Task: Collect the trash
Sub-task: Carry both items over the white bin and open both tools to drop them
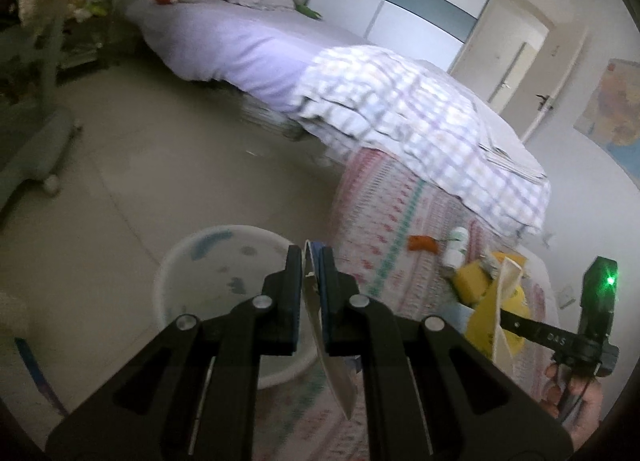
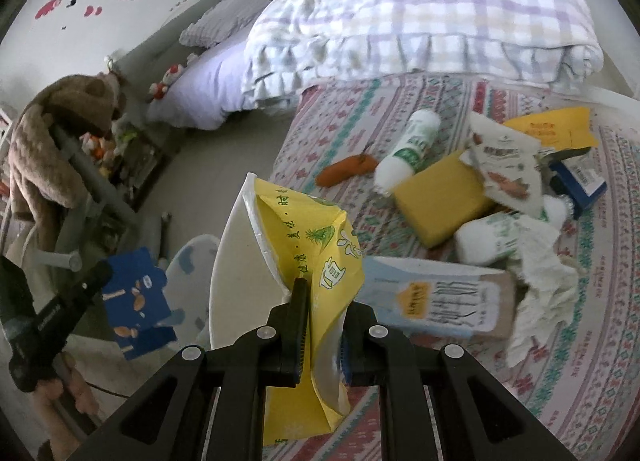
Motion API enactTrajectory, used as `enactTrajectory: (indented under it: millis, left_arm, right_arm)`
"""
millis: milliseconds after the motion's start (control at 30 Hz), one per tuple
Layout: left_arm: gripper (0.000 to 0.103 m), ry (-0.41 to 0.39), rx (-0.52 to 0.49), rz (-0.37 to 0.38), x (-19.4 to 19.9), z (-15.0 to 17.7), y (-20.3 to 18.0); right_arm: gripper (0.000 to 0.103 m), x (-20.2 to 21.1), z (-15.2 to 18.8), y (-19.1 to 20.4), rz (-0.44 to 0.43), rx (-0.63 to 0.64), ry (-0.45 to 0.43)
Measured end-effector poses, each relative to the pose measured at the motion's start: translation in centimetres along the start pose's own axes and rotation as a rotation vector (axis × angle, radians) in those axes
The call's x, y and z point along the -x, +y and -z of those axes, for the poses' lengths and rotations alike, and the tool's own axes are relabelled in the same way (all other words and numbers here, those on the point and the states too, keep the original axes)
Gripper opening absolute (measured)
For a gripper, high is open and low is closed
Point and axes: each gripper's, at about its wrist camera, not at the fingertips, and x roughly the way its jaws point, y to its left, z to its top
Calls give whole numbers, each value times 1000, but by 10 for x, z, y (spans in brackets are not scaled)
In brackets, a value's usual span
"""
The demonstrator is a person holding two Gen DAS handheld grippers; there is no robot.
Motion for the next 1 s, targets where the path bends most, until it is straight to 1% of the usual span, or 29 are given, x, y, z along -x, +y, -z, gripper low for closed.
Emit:
enactTrajectory:
  millis: [67, 100, 167, 233, 300, 433, 500, 700, 833, 1000]
  left_arm:
    - [12, -11, 0, -23, 2, 0, 7]
    - [16, -13, 1, -43, 4, 1, 11]
    - [32, -6, 6, -104, 4, 3, 17]
    - [71, -12, 21, -186, 7, 4, 25]
    - [85, -10, 39, -241, 12, 5, 32]
    - [87, 81, 50, -337, 7, 10, 48]
    - [87, 103, 45, -355, 6, 14, 53]
    - [89, 101, 19, -389, 14, 20, 62]
    - [89, 101, 4, -394, 19, 24, 65]
    - [89, 86, -15, -419, 25, 21, 70]
  right_arm:
    - [14, -5, 3, 7, 1, 14, 9]
    - [14, -6, 5, 10, 1, 23, 13]
    - [14, -10, 6, 14, -3, 37, 22]
    - [14, -12, 9, 22, -10, 54, 25]
    - [14, -13, 13, 28, -8, 78, 26]
    - [14, -20, 19, 46, -3, 126, 42]
    - [14, -24, 19, 53, -3, 142, 45]
    - [14, -43, 17, 90, -6, 202, 49]
    - [15, -61, 14, 119, -17, 226, 60]
    - [17, -84, 13, 150, -22, 252, 73]
